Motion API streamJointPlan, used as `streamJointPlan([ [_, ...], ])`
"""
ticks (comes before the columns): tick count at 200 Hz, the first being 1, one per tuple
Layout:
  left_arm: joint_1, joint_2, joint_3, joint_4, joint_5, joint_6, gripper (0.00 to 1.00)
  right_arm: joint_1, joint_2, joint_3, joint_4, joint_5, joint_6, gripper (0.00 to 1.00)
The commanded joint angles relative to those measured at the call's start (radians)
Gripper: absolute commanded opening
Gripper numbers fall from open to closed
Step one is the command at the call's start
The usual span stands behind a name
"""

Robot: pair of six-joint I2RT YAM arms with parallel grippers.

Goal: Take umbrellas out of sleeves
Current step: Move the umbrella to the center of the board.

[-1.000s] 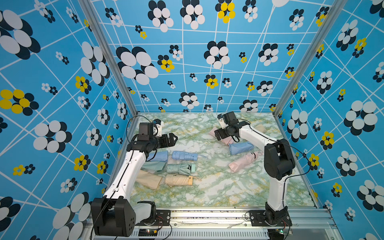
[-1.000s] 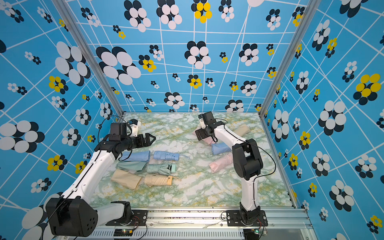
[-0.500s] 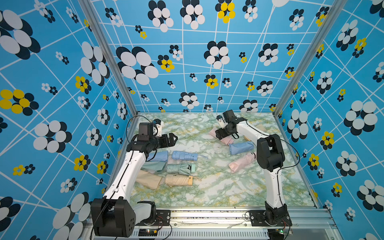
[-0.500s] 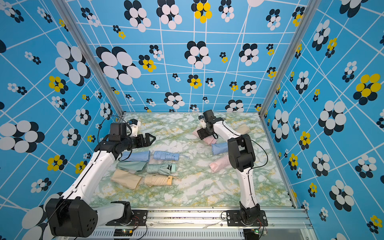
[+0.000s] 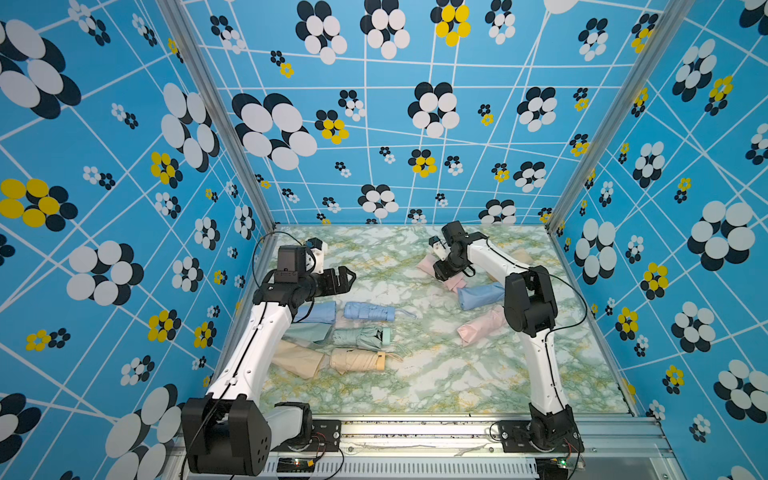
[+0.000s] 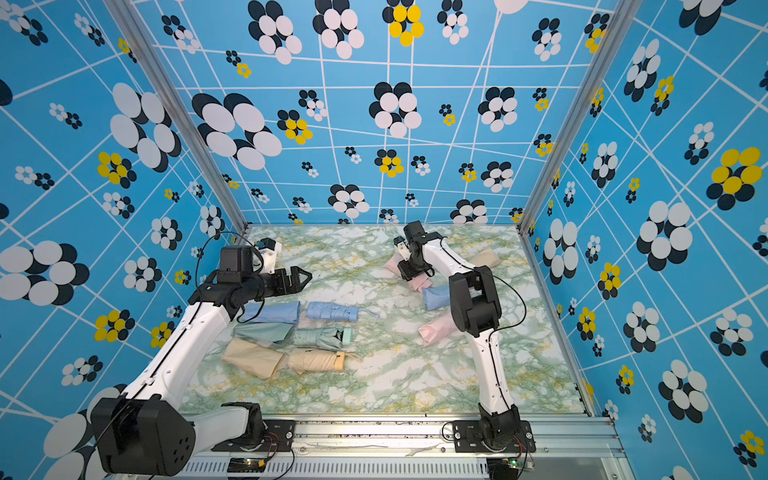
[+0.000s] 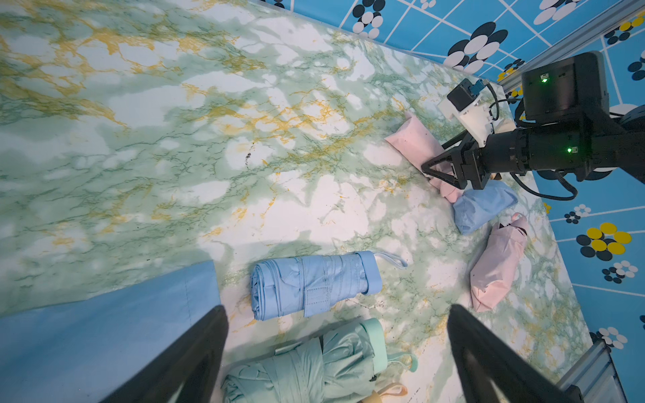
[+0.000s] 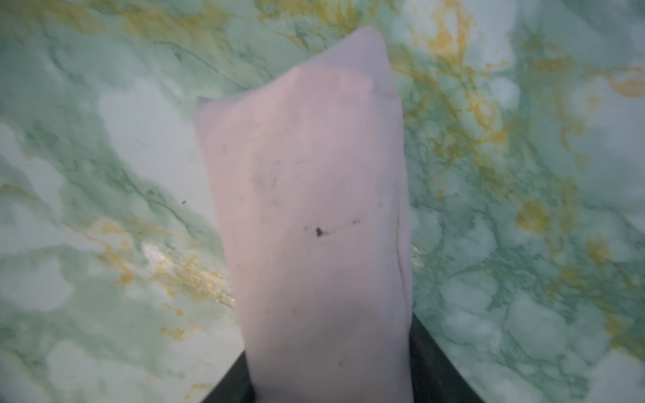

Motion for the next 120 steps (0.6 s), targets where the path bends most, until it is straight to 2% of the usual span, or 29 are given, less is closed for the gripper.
streamJointPlan([
  [1, -0.004, -0.024, -0.013, 0.009, 0.016, -0.001, 0.99, 0.002, 0.026, 0.02, -0.069, -0.042, -0.022, 0.46],
  [34, -0.004, -0.024, -0.015, 0.009, 0.016, -0.001, 0.99, 0.018, 0.025, 0.023, -0.07, -0.051, -0.067, 0.39],
  [120, -0.002, -0.019, -0.019, 0.013, 0.006, 0.004, 1.0, 0.167, 0.037, 0.077, -0.08, -0.048, -0.226, 0.36],
])
